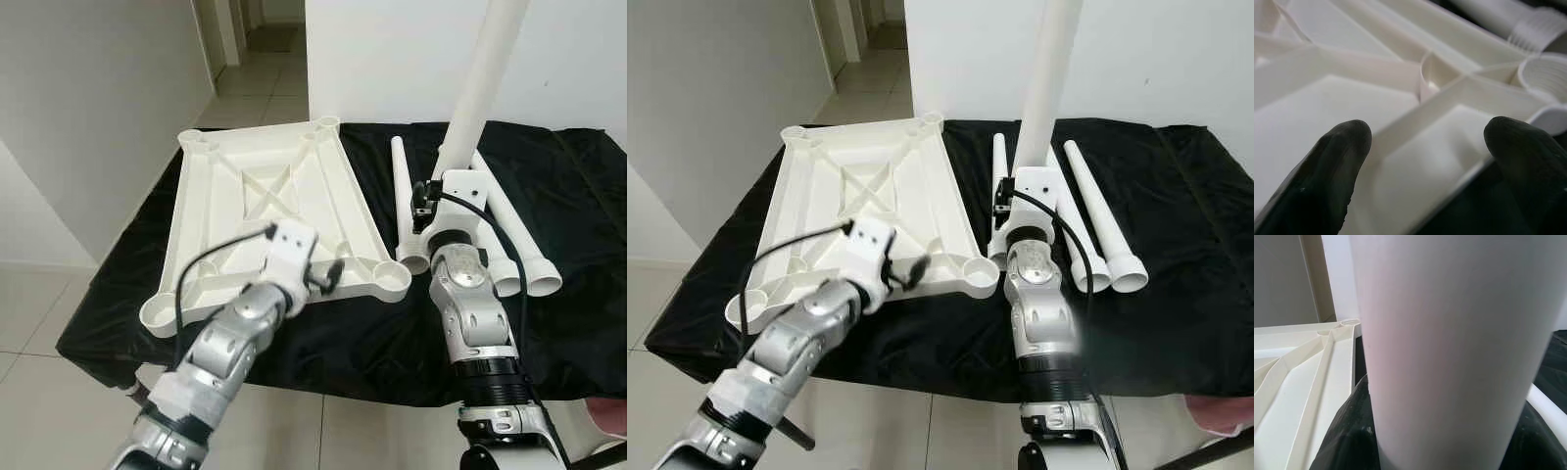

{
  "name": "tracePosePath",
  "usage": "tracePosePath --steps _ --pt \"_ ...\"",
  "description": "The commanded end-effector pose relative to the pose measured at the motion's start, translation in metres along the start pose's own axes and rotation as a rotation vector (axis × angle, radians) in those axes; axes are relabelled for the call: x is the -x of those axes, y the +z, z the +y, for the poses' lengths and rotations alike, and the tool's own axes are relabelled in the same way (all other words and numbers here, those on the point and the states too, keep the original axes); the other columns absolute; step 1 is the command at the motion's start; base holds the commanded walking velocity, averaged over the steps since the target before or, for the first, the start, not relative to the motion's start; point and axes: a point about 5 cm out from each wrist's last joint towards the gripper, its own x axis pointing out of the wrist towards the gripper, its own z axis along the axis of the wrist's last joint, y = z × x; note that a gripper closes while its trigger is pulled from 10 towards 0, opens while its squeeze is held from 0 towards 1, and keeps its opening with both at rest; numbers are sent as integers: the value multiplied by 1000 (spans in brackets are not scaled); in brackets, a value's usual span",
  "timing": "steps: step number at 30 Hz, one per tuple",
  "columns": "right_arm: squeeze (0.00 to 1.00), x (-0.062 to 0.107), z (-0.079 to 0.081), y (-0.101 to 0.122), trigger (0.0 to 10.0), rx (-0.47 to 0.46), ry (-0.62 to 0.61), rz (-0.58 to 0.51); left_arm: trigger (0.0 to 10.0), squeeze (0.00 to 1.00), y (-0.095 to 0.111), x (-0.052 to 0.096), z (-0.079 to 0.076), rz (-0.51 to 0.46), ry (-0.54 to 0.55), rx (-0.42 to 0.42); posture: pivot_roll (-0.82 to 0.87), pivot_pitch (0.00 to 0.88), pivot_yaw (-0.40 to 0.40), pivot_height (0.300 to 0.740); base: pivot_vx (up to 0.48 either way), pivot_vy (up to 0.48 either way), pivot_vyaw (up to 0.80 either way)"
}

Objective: Building children table

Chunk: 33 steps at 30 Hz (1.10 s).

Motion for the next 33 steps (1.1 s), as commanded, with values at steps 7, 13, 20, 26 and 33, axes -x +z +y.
tracePosePath --steps 7,13,20,26,33 --pt "0 2 -1 2 10000 21 -1 -4 10000 0 -19 -1 -15 95 -267 -91 -81 28 86 740 0 0 0" --pt "0 2 -2 2 10000 23 -7 -2 10000 0 -17 -4 -22 84 -317 -119 -88 33 91 740 0 0 0" --pt "0 2 -4 3 10000 24 -16 -1 10000 0 -2 0 -37 -1 -488 -115 -94 35 98 740 0 0 0" --pt "0 2 -3 3 10000 24 -17 1 10000 0 -9 -1 -37 31 -514 -163 -98 35 101 740 0 0 0" --pt "0 2 -4 3 10000 28 -18 1 10000 0 -14 -5 -35 58 -523 -220 -104 32 101 740 0 0 0"
